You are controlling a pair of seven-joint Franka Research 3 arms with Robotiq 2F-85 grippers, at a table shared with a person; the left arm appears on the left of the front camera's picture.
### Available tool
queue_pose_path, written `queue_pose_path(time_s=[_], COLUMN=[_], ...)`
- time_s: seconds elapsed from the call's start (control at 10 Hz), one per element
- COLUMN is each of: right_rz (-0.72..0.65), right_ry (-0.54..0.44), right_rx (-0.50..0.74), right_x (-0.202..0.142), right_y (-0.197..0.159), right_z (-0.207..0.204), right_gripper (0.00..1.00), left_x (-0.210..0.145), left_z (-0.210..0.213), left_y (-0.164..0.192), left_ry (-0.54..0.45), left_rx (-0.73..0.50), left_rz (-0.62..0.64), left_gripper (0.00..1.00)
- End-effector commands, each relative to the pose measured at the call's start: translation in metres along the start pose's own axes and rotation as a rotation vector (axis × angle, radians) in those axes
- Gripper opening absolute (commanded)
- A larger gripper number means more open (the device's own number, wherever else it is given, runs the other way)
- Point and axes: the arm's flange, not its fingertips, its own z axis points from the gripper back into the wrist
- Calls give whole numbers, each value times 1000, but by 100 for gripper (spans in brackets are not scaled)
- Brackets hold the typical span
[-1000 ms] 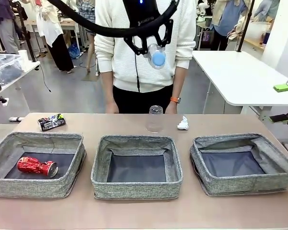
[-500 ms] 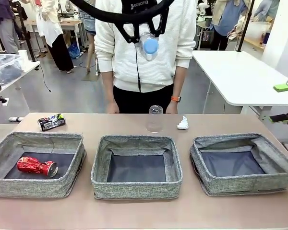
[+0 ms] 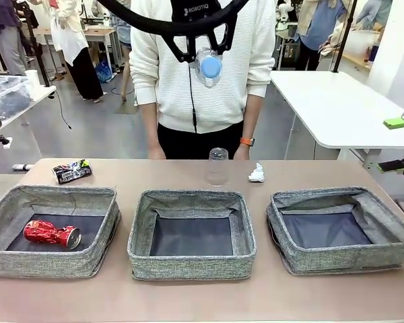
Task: Sort the waste into the appropriate baskets.
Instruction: Pick up the waste item pointed out by the person, then place the picked waste into the Fabric basket indicated by the person.
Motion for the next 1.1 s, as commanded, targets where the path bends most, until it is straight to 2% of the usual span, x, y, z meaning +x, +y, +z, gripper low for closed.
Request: queue_pose_path(time_s=[0.0,1.0], right_rz=[-7,-7], right_ry=[2,2], right_rx=[7,7], right_x=[0,0], right_y=[5,5], right_z=[2,2], right_gripper=[100,100], left_x=[-2,-2], left_z=[4,4], left_y=[1,1], left_ry=[-2,-2], left_rx=[-15,-15], left_rz=[14,14], left_gripper=[22,22])
